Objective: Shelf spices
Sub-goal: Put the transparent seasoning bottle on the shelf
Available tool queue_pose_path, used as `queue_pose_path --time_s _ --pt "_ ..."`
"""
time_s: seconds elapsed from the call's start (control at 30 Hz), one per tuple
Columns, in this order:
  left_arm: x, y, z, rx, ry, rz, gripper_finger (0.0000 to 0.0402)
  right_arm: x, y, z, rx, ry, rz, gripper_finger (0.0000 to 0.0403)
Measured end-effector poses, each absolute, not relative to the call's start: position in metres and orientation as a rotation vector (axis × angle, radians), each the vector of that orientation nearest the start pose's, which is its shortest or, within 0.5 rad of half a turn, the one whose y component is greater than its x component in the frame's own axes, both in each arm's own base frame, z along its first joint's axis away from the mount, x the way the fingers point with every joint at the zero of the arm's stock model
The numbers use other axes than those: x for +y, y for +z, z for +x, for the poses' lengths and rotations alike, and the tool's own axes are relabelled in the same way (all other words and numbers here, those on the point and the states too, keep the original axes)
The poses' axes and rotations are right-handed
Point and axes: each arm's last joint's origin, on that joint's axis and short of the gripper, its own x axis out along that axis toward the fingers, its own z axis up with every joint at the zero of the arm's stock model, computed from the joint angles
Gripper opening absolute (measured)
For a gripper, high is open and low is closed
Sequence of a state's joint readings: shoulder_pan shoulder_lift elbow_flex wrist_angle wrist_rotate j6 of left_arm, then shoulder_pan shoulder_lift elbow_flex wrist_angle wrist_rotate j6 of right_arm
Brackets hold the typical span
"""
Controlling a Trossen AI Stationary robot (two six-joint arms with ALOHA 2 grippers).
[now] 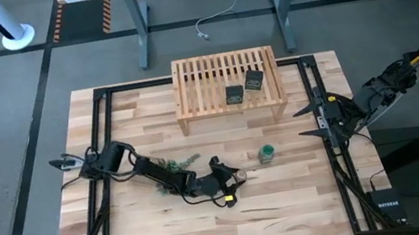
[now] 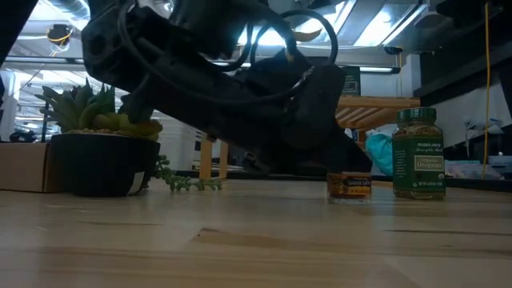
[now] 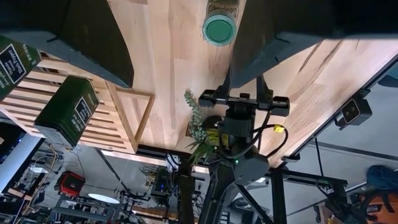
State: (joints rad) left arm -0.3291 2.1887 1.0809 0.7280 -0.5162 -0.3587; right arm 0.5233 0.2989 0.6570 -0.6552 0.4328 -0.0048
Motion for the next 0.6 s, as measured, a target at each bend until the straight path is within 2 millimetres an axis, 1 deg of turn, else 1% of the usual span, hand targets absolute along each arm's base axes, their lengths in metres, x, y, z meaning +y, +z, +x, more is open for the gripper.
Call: queue_pose_path --time_s 0.13,0.3,0.47,0.6 --pt "-0.1170 0.0913 0.4062 0.317 0.238 -0.203 0.0211 0.0225 0.2958 0.0633 0.263 0.091 -0.141 0.0273" --pt "-0.1138 0.0916 0.4074 0.314 0.243 -0.206 0.0172 0.0225 0.2958 0.0633 0.264 0.090 -0.141 0.0273" --pt "-0.1138 0.0918 0.4074 0.318 0.234 -0.156 0.0172 0.0225 0.2958 0.0633 0.264 0.090 -0.141 0.0273" --pt "-0.1146 0.0963 0.4094 0.298 0.221 -0.107 0.0172 0.0225 0.2958 0.0633 0.263 0.091 -0.141 0.0273"
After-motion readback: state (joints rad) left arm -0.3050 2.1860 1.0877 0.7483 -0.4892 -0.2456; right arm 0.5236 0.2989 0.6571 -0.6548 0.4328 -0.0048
